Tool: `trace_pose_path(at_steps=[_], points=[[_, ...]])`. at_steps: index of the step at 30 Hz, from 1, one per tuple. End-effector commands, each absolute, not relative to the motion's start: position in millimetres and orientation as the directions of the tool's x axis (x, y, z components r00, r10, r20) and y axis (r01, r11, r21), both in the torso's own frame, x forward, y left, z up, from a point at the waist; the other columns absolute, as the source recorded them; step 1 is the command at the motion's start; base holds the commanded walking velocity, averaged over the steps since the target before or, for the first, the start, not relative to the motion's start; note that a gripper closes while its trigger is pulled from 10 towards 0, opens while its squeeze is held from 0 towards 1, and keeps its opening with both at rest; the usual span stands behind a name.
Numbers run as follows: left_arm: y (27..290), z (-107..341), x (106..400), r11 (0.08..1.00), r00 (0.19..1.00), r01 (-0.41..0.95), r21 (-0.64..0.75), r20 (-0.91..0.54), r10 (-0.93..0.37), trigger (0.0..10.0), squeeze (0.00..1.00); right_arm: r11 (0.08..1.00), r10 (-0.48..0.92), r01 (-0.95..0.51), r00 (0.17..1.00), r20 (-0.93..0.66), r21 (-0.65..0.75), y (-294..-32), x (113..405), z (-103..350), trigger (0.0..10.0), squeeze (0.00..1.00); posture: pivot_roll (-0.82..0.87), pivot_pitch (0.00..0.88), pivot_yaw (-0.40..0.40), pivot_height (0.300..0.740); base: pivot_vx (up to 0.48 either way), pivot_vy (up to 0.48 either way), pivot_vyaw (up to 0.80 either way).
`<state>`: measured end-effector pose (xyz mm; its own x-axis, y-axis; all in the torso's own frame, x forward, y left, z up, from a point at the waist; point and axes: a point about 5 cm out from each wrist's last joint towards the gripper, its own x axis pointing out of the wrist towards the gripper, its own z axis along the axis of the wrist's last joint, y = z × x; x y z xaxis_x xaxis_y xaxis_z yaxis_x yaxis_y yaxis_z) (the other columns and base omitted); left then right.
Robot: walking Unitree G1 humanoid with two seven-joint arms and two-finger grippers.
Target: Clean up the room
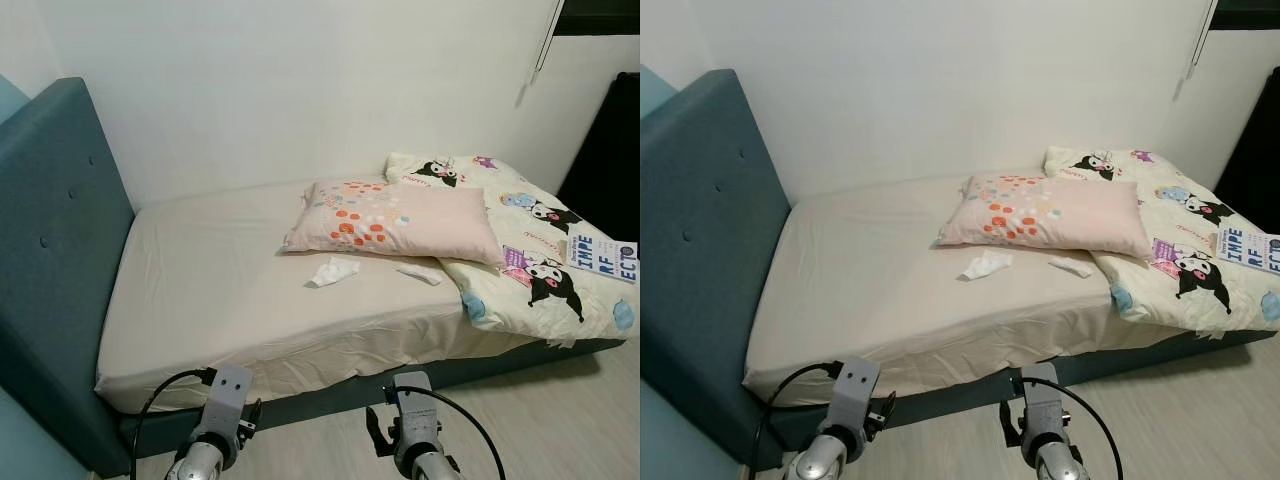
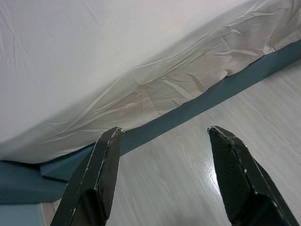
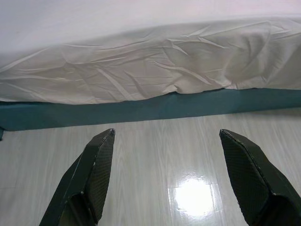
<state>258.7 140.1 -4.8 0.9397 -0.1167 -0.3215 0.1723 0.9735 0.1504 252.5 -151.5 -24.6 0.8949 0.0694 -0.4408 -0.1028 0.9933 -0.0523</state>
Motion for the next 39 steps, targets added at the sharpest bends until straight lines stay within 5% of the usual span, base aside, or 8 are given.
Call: trace_pose_path(at_steps=[1, 8, 14, 23, 39], points=[[143.8, -6.9, 256.0, 0.971, 0.937, 0.172, 0.168, -0.332, -0.109, 10.0, 0.00, 0.993, 0.037, -0.082, 0.901, -0.431, -0.086, -152.9, 251.0, -25.0, 10.0, 0.00, -0.03, 0.026, -0.013, 0.740, 0.000, 0.000, 0.00], [143.9, -7.1, 256.8, 0.971, 0.937, 0.170, 0.169, -0.334, -0.106, 10.0, 0.00, 0.993, 0.001, -0.052, 0.907, -0.422, -0.110, -155.4, 251.2, -24.5, 10.0, 0.00, -0.03, 0.027, -0.013, 0.740, 0.000, 0.000, 0.00], [144.8, -7.6, 256.9, 0.971, 0.936, 0.168, 0.171, -0.336, -0.103, 10.0, 0.00, 0.998, 0.065, -0.058, 0.890, -0.452, 0.028, -153.4, 249.5, -26.9, 10.0, 0.00, -0.03, 0.030, -0.015, 0.740, 0.000, 0.000, 0.00], [143.7, -7.2, 257.3, 0.970, 0.937, 0.171, 0.172, -0.334, -0.106, 10.0, 0.00, 0.987, -0.019, -0.051, 0.906, -0.422, -0.153, -159.1, 252.5, -23.4, 10.0, 0.00, -0.03, 0.024, -0.013, 0.740, 0.000, 0.000, 0.00], [146.7, -5.7, 258.8, 0.970, 0.939, 0.167, 0.177, -0.327, -0.102, 10.0, 0.00, 0.996, 0.004, -0.043, 0.900, -0.436, -0.079, -158.7, 249.2, -26.0, 10.0, 0.00, -0.03, 0.017, -0.011, 0.740, 0.000, 0.000, 0.00]])
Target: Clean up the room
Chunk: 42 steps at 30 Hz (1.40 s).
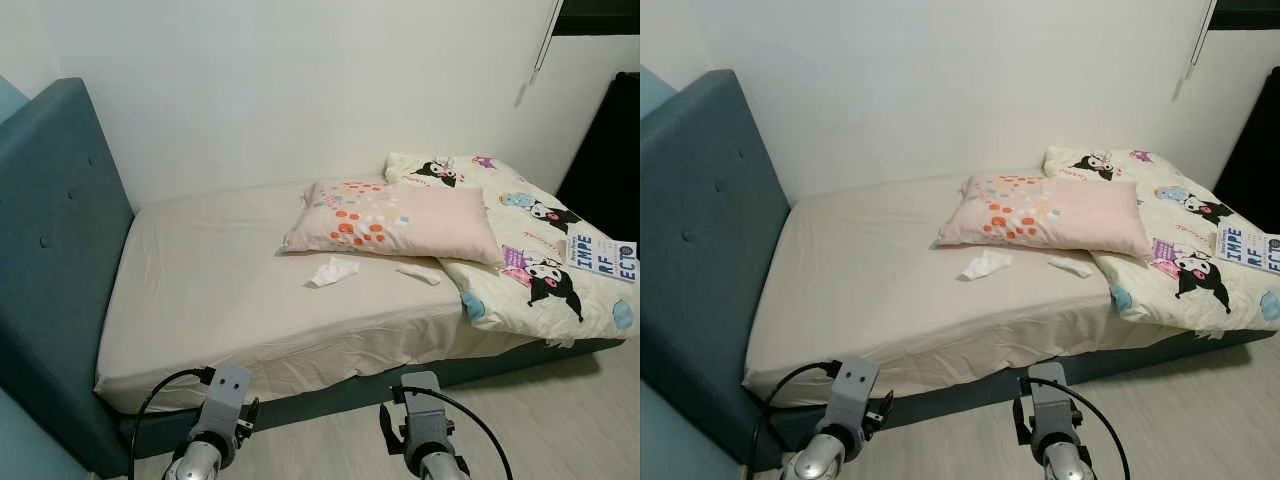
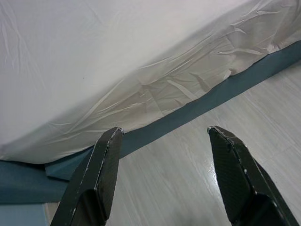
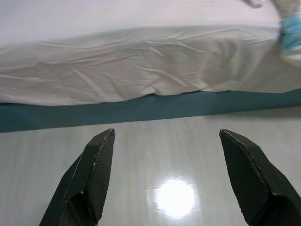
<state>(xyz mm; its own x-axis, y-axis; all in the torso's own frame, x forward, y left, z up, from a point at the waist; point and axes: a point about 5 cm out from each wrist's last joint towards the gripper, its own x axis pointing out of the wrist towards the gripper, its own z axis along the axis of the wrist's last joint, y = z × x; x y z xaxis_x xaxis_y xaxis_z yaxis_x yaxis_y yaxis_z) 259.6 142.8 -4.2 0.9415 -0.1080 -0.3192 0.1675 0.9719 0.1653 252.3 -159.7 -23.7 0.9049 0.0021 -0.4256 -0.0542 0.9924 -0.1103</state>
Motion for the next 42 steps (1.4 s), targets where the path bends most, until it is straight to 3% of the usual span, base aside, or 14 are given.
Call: trace_pose_path(at_steps=[1, 42], points=[[146.7, -5.6, 258.9, 0.970, 0.939, 0.166, 0.176, -0.327, -0.102, 10.0, 0.00, 0.998, 0.008, -0.033, 0.898, -0.440, -0.048, -158.2, 248.8, -26.5, 10.0, 0.00, -0.03, 0.017, -0.010, 0.740, 0.000, 0.000, 0.00], [142.9, -2.6, 260.5, 0.975, 0.944, 0.172, 0.142, -0.305, -0.122, 10.0, 0.00, 0.997, 0.024, -0.054, 0.910, -0.415, -0.060, -155.3, 253.0, -22.7, 10.0, 0.00, -0.03, 0.023, -0.011, 0.740, 0.000, 0.000, 0.00]])
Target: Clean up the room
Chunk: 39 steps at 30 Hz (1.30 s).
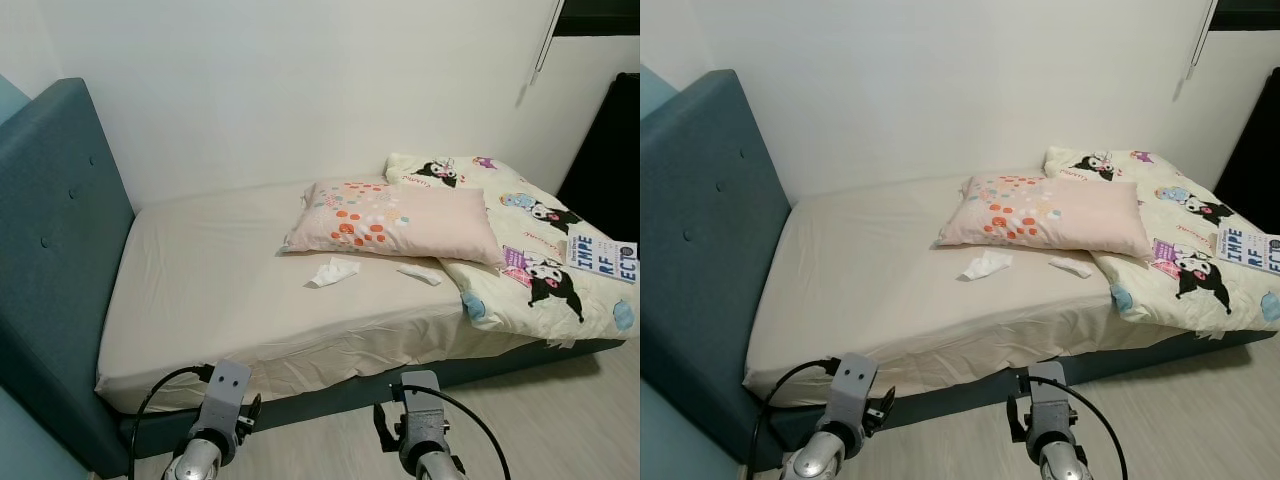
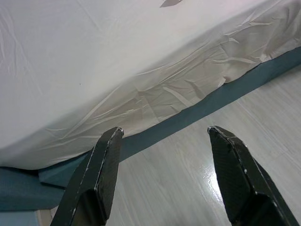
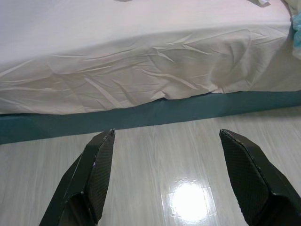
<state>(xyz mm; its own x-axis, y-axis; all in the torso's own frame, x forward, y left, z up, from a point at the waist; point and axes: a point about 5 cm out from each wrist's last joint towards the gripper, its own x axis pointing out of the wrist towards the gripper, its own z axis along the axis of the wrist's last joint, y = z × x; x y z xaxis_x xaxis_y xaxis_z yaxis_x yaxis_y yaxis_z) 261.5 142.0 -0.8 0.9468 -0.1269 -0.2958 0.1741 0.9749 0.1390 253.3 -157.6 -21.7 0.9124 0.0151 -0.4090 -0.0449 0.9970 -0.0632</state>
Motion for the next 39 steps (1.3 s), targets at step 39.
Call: trace_pose_path(at_steps=[39], points=[[142.7, -2.7, 261.6, 0.973, 0.943, 0.176, 0.148, -0.310, -0.124, 10.0, 0.00, 0.996, 0.030, -0.062, 0.909, -0.416, -0.063, -153.5, 254.9, -22.1, 10.0, 0.00, -0.03, 0.020, -0.012, 0.740, 0.000, 0.000, 0.00]])
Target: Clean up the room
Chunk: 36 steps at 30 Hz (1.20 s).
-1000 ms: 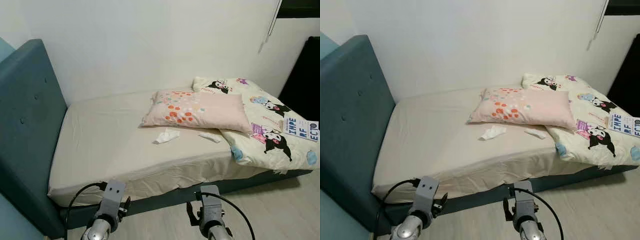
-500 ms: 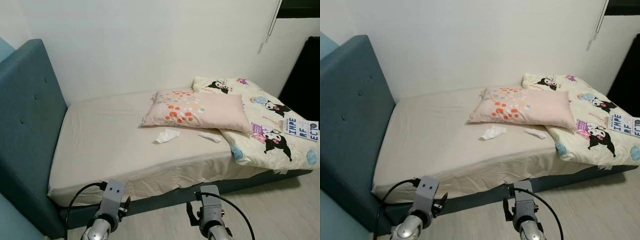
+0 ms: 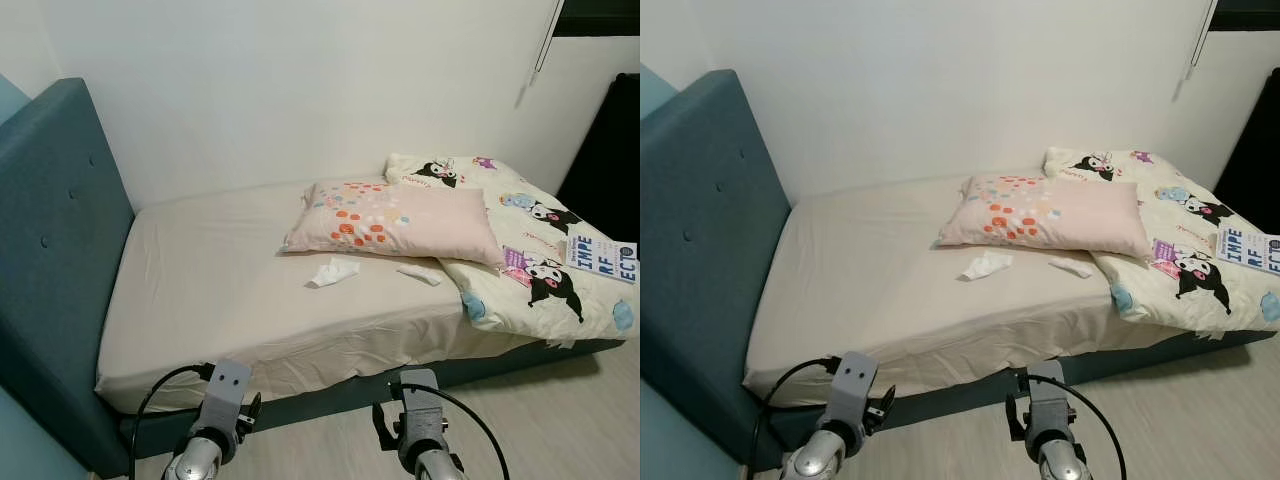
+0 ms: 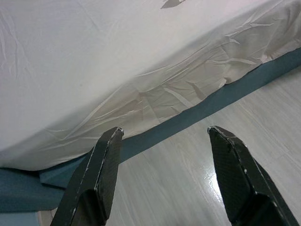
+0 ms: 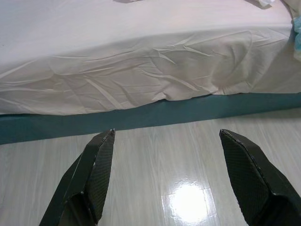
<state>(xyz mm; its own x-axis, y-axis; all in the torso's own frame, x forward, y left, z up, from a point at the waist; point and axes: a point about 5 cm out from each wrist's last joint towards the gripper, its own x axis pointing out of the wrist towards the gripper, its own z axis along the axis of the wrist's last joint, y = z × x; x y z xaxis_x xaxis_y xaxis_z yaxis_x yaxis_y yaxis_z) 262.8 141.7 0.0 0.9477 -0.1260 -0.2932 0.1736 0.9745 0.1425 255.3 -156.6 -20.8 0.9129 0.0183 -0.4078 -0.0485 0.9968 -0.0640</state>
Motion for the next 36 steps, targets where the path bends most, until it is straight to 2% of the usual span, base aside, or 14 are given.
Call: trace_pose_path(at_steps=[1, 36], points=[[142.6, -2.6, 261.8, 0.973, 0.943, 0.177, 0.147, -0.309, -0.124, 10.0, 0.00, 0.996, 0.031, -0.062, 0.909, -0.416, -0.063, -153.4, 254.9, -22.0, 10.0, 0.00, -0.03, 0.021, -0.012, 0.740, 0.000, 0.000, 0.00], [142.1, -3.3, 260.3, 0.975, 0.941, 0.175, 0.140, -0.314, -0.124, 10.0, 0.00, 0.995, 0.051, -0.082, 0.903, -0.426, -0.053, -151.5, 253.6, -23.5, 10.0, 0.00, -0.03, 0.022, -0.013, 0.740, 0.000, 0.000, 0.00]])
